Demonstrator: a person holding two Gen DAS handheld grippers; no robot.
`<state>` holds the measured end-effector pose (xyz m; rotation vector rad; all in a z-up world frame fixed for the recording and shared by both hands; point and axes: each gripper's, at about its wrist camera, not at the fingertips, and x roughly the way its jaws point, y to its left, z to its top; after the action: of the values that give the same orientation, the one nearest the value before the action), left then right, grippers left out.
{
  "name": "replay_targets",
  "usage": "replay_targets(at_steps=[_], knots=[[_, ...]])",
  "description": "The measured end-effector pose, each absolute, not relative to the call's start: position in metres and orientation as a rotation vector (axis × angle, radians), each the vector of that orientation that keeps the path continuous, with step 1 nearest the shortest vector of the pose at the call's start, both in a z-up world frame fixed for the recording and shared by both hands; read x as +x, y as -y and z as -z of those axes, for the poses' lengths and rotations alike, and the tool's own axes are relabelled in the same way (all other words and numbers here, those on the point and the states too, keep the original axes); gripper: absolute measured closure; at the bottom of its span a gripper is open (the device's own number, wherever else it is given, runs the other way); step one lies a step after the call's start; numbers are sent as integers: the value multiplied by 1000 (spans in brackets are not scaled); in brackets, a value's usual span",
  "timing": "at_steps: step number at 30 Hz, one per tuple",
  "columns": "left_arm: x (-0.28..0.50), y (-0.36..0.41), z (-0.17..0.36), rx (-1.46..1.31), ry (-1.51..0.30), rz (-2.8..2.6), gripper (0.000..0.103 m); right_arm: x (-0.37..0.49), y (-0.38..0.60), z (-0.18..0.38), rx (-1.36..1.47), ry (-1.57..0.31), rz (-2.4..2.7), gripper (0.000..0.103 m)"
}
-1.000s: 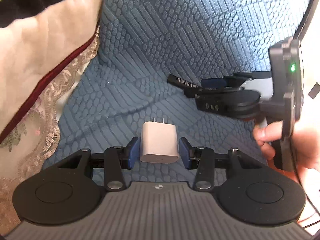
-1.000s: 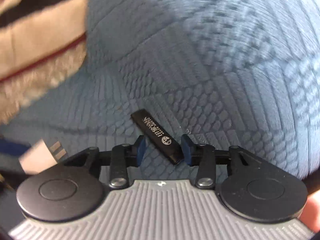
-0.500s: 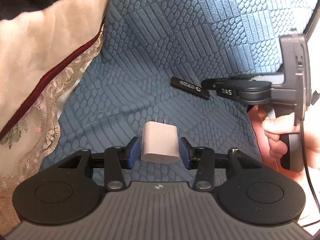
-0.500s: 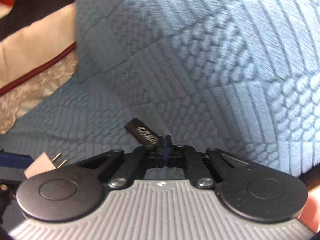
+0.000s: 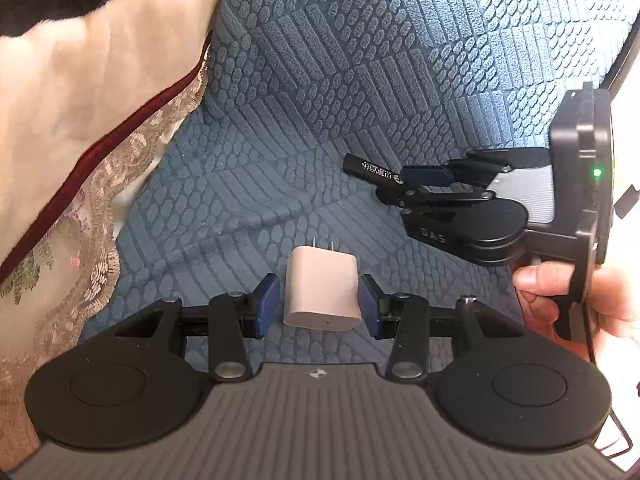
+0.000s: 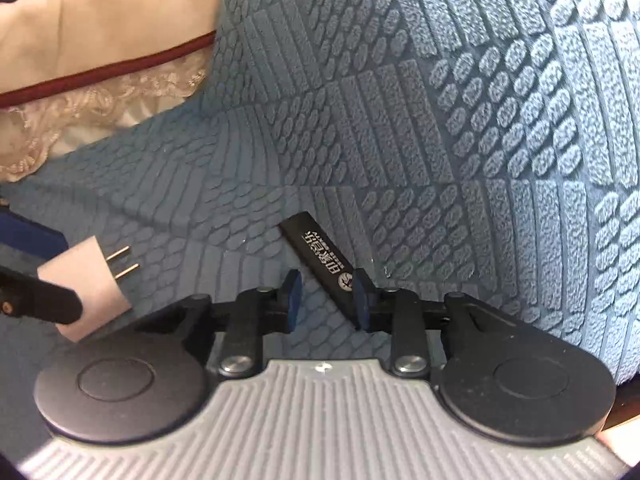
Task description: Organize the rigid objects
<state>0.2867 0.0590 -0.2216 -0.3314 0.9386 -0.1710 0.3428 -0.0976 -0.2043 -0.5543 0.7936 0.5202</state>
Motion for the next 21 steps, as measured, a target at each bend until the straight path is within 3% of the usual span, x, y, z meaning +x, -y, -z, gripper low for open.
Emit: replay_targets(at_steps=[6, 13, 21], knots=[[290, -62, 223, -368, -946, 172, 54, 341, 71, 214, -768, -726, -480, 73], [293, -66, 222, -418, -964, 164, 54, 350, 57, 210, -802, -689, -434, 73], [293, -73, 221, -449, -965, 130, 54, 383, 62, 203, -645, -881, -434, 74]])
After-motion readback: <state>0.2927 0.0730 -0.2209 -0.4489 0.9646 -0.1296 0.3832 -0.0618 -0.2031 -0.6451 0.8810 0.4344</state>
